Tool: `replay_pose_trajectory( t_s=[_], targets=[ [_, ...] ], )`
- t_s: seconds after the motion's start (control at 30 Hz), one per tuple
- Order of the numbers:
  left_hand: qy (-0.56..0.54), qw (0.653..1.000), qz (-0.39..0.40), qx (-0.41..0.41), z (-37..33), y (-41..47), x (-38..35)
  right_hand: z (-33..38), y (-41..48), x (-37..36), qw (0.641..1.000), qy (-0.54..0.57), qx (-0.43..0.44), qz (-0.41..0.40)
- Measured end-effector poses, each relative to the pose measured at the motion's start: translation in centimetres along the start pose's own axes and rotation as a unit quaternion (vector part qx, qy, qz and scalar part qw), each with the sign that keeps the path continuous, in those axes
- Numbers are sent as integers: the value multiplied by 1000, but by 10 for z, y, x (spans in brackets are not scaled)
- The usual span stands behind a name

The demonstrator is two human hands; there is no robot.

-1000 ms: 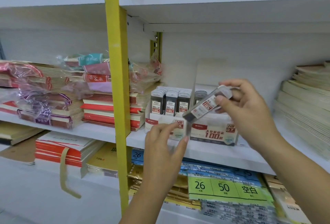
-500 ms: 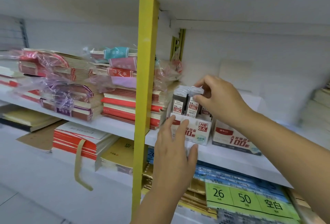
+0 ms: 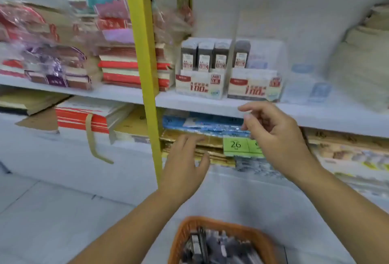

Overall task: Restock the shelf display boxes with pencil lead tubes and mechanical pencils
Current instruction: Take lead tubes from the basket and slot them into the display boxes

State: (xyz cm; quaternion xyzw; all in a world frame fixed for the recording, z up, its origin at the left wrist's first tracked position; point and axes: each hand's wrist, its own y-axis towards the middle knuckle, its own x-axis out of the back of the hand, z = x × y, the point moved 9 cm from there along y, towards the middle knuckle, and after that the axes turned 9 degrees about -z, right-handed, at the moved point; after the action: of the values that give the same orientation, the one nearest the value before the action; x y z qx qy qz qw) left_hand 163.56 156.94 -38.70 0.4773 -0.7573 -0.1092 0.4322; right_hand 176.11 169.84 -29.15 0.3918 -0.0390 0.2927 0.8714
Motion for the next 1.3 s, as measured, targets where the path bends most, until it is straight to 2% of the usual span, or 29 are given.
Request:
replay_pose_trajectory(
  t_s=[0.07, 0.1, 0.13, 0.17, 0.23, 0.3, 0.37, 0.5, 0.57, 0.73, 0.83, 0.93, 1.13, 1.2, 1.3],
  targets=[
    [44, 977, 204, 53, 29, -51, -55, -70, -58, -21, 986, -39, -126, 101],
    [74, 945, 307, 79, 48, -88, -91, -122, -104, -31, 960, -73, -215, 166],
    [88, 921, 363, 107, 65, -115, -112, -163, -142, -38, 931, -102, -285, 206],
    [97, 911, 379, 129, 81, -128, -119, -191, -164, -44, 918, -121, -307, 220],
    [100, 900, 391, 163, 103, -150, -133, -238, -212, -50, 885, -171, -356, 247],
    [83, 884, 399, 229, 133, -178, -158, -285, -266, -56, 835, -225, -407, 295],
    [86, 866, 403, 283, 163, -211, -174, -312, -314, -60, 805, -240, -437, 321],
    [128, 855, 419, 278, 201, -261, -197, -338, -349, -65, 813, -305, -380, 319],
    [144, 852, 422, 275, 212, -277, -204, -348, -355, -76, 810, -321, -348, 345],
    [159, 852, 431, 251, 224, -302, -219, -366, -365, -102, 780, -359, -283, 428],
    [185, 844, 444, 237, 228, -311, -224, -371, -370, -102, 764, -404, -270, 424],
    [198, 849, 430, 235, 227, -308, -227, -372, -366, -103, 769, -426, -254, 403],
    [177, 843, 444, 248, 229, -308, -233, -376, -368, -101, 784, -365, -299, 403],
    [153, 838, 451, 266, 232, -312, -232, -376, -366, -100, 799, -323, -336, 380],
    [99, 845, 414, 323, 238, -314, -222, -378, -362, -95, 814, -266, -402, 323]
  ],
)
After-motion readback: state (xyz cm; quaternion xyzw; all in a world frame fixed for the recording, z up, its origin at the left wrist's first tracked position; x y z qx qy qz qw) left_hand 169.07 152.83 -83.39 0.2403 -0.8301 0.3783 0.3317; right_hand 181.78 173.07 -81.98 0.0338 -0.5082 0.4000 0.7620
